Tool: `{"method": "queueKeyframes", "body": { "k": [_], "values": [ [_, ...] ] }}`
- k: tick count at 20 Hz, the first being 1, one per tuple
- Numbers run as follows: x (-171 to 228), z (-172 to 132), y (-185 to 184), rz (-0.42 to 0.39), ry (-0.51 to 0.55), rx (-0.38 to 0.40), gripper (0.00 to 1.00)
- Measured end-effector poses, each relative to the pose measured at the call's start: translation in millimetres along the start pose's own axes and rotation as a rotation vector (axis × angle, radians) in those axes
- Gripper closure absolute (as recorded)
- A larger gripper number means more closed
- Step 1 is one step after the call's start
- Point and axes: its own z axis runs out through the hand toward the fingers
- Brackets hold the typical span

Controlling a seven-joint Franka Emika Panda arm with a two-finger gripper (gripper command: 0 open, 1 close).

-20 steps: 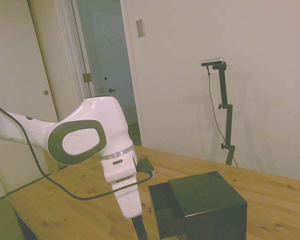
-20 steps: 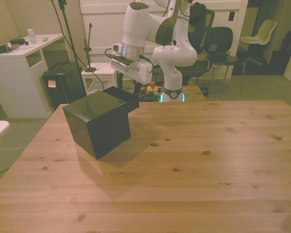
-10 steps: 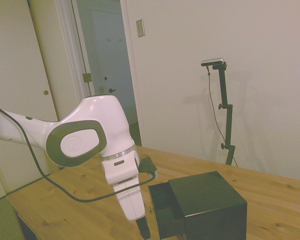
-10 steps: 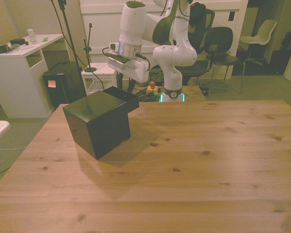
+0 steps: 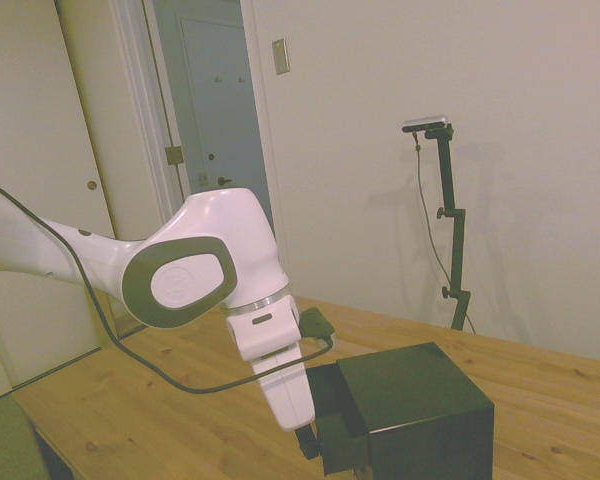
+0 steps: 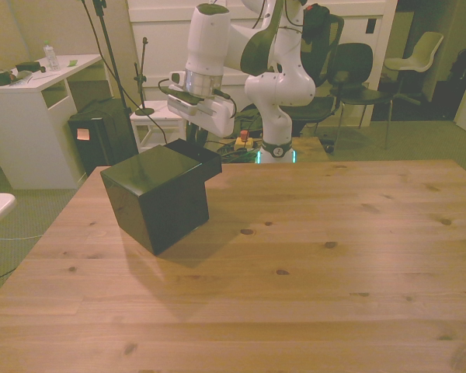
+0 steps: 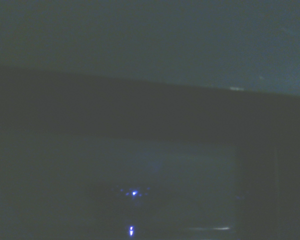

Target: Close the top drawer

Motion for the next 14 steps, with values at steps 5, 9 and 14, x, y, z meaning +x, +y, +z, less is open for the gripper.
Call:
{"method": "queueKeyframes", "body": {
  "k": [5,9,14],
  "values": [
    [10,0,-12,0.007,0.005,0.001,1.0],
    [18,-2,-16,0.016,0.008,0.005,1.0],
    [28,-4,-17,0.031,0.014,0.011,1.0]
  ]
}}
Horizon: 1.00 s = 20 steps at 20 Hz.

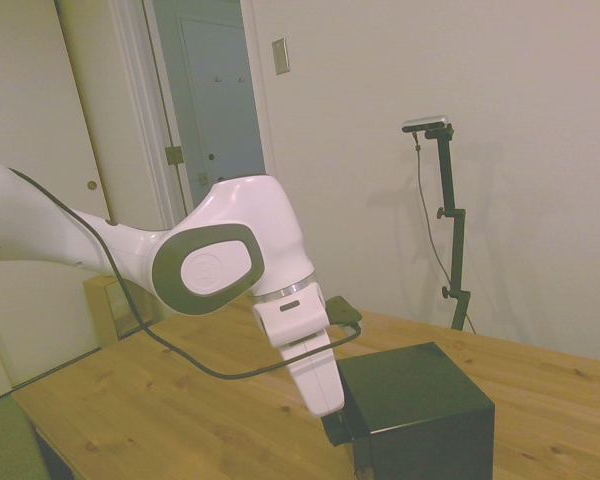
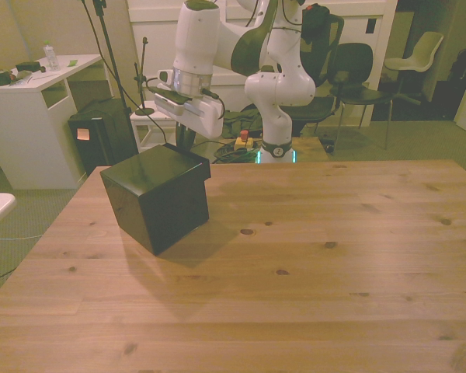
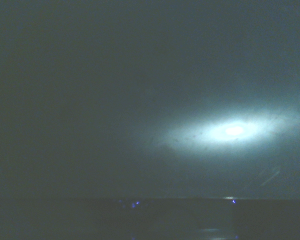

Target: Close the top drawer

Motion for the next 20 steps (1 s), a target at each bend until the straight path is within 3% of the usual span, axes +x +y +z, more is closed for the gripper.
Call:
{"method": "queueKeyframes", "body": {
  "k": [20],
  "values": [
    [17,-1,-1,0.001,0.027,0.026,1.0]
  ]
}}
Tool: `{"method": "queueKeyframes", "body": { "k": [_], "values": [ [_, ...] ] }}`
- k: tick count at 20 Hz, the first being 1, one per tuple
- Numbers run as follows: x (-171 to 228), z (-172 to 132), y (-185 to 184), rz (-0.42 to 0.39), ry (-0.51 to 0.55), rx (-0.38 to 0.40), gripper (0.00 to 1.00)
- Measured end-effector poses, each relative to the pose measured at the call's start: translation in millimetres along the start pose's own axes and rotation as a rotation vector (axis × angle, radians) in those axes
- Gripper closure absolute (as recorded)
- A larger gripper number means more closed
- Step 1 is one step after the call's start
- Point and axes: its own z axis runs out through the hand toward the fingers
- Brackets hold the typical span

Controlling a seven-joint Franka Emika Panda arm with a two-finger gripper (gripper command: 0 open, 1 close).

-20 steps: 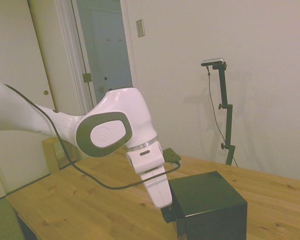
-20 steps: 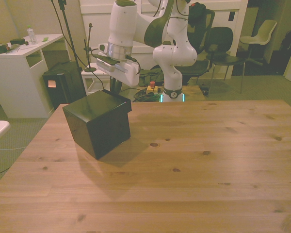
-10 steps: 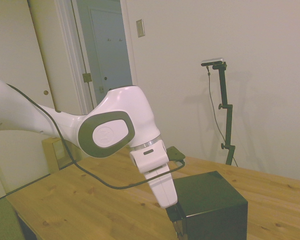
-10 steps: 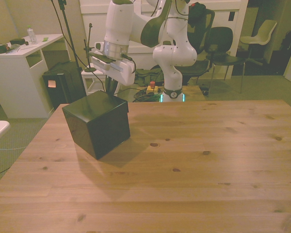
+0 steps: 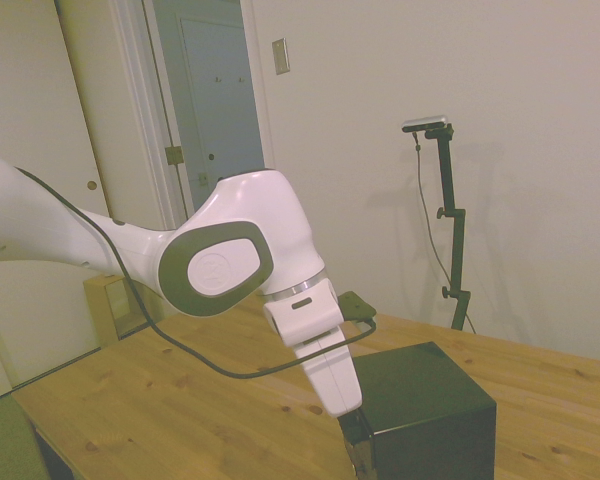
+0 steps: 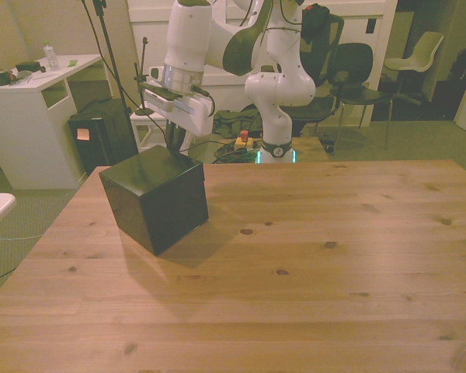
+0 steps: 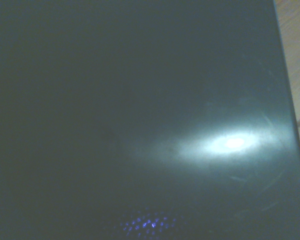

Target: Close the top drawer

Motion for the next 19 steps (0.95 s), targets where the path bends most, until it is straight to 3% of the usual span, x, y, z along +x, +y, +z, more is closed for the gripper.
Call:
{"method": "queueKeyframes", "body": {
  "k": [11,18,19],
  "values": [
    [6,-1,2,-0.009,0.003,0.003,1.0],
    [-34,4,2,-0.074,-0.029,-0.003,1.0],
    [-41,2,4,-0.083,-0.04,0.003,0.0]
  ]
}}
